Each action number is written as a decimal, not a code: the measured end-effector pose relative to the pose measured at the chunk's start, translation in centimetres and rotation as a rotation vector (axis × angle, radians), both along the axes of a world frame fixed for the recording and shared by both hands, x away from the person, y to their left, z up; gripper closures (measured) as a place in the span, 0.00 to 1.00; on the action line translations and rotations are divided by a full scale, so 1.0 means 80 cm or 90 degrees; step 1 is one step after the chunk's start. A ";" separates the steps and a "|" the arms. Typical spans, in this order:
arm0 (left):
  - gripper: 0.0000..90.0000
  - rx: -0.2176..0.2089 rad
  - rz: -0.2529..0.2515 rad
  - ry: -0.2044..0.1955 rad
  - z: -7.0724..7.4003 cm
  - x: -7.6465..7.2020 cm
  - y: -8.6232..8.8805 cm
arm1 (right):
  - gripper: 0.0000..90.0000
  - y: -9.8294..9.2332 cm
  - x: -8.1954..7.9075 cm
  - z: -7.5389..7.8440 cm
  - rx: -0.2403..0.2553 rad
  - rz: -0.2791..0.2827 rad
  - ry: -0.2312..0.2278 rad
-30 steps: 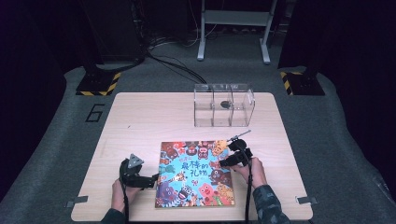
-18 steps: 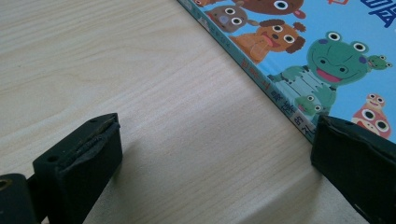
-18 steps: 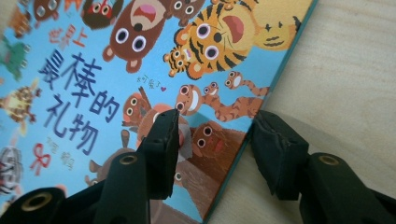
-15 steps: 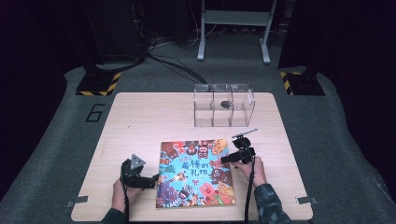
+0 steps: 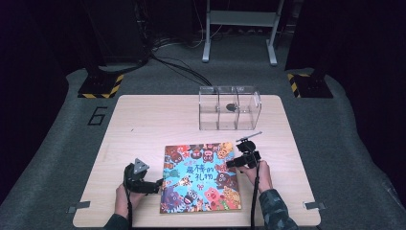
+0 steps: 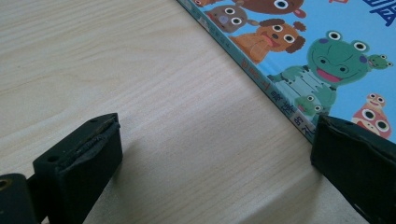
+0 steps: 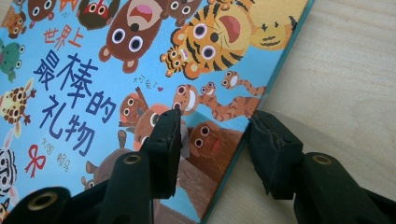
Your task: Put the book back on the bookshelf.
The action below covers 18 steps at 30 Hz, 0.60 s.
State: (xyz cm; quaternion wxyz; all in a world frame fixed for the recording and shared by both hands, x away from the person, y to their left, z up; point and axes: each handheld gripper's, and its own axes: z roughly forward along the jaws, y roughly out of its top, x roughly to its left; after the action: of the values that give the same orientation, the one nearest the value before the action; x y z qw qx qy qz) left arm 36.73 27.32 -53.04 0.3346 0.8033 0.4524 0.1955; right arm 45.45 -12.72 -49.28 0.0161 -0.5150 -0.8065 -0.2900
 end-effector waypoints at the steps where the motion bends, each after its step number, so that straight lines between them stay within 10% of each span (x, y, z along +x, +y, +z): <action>1: 0.02 -0.006 0.005 -0.005 -0.001 0.000 -0.001 | 0.61 -0.001 -0.001 0.001 0.001 0.001 -0.002; 18: 0.03 -0.011 0.000 -0.008 -0.001 0.000 0.000 | 0.63 -0.011 -0.012 0.034 0.061 0.012 -0.040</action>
State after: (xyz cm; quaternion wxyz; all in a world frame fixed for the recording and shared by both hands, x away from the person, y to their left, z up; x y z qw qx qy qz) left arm 36.72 27.29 -53.16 0.3441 0.7991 0.4520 0.1969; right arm 44.49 -13.63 -46.58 0.0179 -0.4967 -0.7966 -0.3440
